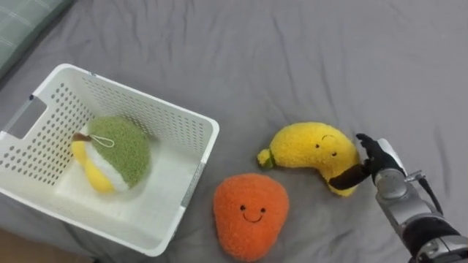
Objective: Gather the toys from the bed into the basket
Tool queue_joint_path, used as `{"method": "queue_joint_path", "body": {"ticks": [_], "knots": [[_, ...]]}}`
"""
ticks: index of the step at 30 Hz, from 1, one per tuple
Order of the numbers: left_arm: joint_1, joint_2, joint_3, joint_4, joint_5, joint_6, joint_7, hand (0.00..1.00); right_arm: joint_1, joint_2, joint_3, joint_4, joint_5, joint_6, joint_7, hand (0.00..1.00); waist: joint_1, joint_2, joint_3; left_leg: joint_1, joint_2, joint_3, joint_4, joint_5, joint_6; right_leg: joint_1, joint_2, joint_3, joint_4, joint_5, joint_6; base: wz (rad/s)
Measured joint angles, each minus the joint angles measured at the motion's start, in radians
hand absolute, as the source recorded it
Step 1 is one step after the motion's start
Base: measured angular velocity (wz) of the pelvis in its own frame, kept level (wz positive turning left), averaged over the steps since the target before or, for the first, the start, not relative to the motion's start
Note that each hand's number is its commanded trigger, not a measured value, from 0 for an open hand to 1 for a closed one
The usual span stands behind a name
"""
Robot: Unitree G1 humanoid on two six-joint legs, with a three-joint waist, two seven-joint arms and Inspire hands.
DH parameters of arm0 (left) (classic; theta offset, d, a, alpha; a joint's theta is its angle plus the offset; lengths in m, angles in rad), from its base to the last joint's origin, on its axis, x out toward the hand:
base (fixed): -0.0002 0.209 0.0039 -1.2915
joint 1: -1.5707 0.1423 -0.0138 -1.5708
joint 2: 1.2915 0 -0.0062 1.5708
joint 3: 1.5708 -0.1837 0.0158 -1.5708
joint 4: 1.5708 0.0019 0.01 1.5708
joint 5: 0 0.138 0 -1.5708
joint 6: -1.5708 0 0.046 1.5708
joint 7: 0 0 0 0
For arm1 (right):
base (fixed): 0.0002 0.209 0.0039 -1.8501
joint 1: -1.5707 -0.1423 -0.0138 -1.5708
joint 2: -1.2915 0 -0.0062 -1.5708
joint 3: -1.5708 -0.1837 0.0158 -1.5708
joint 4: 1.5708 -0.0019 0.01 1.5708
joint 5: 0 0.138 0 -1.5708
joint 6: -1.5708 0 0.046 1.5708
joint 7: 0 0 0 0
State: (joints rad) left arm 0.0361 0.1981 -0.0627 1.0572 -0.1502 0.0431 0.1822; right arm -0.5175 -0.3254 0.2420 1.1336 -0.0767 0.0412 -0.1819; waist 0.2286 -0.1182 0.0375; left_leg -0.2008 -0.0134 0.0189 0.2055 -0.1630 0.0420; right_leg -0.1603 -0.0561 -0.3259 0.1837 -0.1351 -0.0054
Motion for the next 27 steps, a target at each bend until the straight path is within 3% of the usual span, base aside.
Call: {"method": "queue_joint_path", "body": {"ticks": [1, 2, 3, 5, 15, 27], "knots": [[0.000, 0.003, -0.002, 0.003, -0.002, 0.000, 0.000, 0.00, -0.009, 0.000, 0.000, 0.001, 0.011, -0.002, -0.012, 0.63, 0.000, 0.000, 0.0002, 0.000, 0.000, 0.000, 0.000, 0.000, 0.000, 0.000, 0.001, 0.000, 0.000, 0.000, 0.000, 0.00], [-0.001, 0.008, -0.010, 0.005, -0.014, -0.001, 0.000, 0.00, -0.015, 0.000, 0.000, 0.003, 0.023, -0.010, -0.024, 0.84, 0.000, 0.001, 0.0006, 0.000, 0.000, 0.000, 0.000, 0.000, 0.000, 0.001, 0.001, -0.001, 0.000, 0.000, 0.000, 0.00], [-0.001, 0.011, -0.015, 0.007, -0.015, -0.002, 0.000, 0.00, -0.017, 0.000, 0.000, 0.003, 0.032, -0.014, -0.027, 0.93, 0.000, 0.001, 0.0008, 0.000, 0.000, -0.001, 0.000, 0.000, 0.000, 0.001, 0.001, -0.001, 0.000, 0.000, 0.000, 0.00], [-0.004, 0.013, -0.019, 0.024, -0.014, -0.006, 0.001, 0.00, -0.017, 0.001, 0.002, 0.000, 0.045, -0.023, -0.028, 1.00, 0.001, 0.005, 0.0031, 0.000, -0.001, -0.001, 0.000, 0.000, 0.000, 0.001, 0.001, -0.003, 0.000, 0.000, 0.000, 0.00], [-0.002, 0.016, -0.038, 0.018, -0.013, -0.006, 0.003, 0.00, -0.015, 0.003, 0.051, 0.030, 0.087, -0.020, -0.023, 1.00, 0.003, 0.012, 0.0031, -0.008, 0.000, -0.001, 0.000, 0.000, 0.000, -0.008, 0.000, -0.009, 0.002, 0.000, 0.000, 0.00], [0.023, 0.018, -0.033, 0.004, 0.007, -0.006, 0.032, 0.00, -0.004, -0.002, 0.050, 0.029, 0.093, -0.021, -0.021, 1.00, -0.007, 0.010, -0.0107, -0.014, -0.001, -0.012, 0.009, 0.000, 0.000, -0.003, -0.003, -0.027, 0.000, 0.000, 0.000, 0.03]]}}
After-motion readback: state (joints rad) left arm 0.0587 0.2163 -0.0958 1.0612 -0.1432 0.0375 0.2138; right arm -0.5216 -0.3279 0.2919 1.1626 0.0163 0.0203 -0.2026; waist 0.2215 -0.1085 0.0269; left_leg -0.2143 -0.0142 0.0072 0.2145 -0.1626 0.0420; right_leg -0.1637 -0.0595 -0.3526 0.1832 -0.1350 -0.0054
